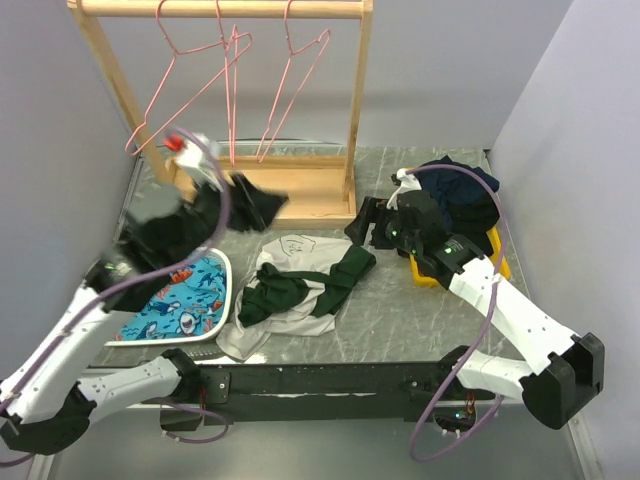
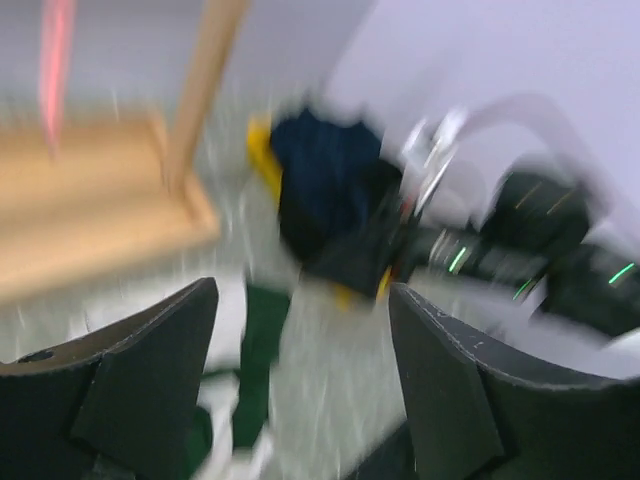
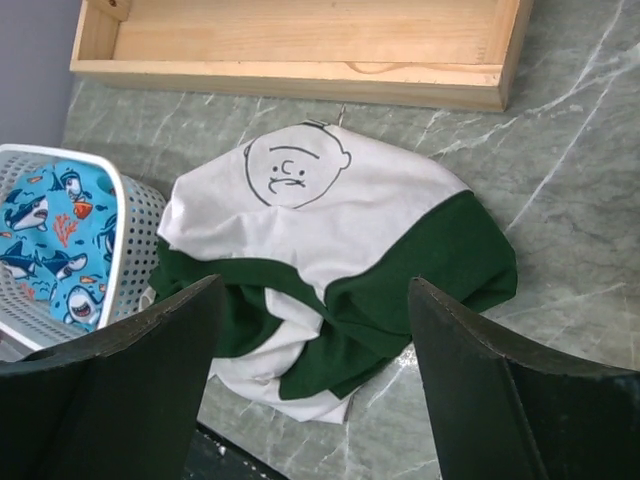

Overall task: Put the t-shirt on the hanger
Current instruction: Pick up the hanger from the clothesline.

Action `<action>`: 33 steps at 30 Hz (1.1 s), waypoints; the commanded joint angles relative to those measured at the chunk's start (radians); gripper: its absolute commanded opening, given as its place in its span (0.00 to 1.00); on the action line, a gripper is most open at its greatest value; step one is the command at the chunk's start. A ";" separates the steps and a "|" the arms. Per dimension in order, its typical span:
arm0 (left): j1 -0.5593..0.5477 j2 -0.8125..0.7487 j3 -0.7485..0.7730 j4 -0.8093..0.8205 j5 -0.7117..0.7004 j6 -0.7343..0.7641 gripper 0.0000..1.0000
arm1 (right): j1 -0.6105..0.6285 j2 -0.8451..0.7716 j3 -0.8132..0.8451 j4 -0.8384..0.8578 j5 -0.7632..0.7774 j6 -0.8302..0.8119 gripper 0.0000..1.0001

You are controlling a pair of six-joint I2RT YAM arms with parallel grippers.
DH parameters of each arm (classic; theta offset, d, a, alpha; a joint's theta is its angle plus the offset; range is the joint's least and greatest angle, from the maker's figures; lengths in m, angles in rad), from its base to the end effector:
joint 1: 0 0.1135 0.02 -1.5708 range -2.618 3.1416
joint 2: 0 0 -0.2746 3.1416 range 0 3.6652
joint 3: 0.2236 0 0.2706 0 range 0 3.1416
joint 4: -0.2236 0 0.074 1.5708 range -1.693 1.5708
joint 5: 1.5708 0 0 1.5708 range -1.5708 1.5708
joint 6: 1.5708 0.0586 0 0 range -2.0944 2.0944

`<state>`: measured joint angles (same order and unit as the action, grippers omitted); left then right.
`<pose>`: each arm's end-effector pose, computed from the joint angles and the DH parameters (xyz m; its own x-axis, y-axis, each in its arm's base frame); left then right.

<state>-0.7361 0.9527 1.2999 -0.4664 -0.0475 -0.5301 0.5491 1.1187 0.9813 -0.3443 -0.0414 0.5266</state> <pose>0.1650 -0.1458 0.4677 -0.3975 -0.3214 -0.8595 0.5039 0.7063 -0.4972 0.2436 0.1519 0.3224 -0.6195 0.2097 -0.7565 -0.2792 0.8418 0.4620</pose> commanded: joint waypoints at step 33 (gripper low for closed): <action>0.222 0.799 0.793 -0.028 -0.230 0.420 0.50 | 0.000 0.010 -0.046 0.103 -0.117 -0.030 0.83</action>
<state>-0.5182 1.7672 2.1124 -0.5396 -0.2329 -0.1455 0.5491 1.1481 0.9234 -0.2787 -0.1417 0.5148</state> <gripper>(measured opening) 0.508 0.830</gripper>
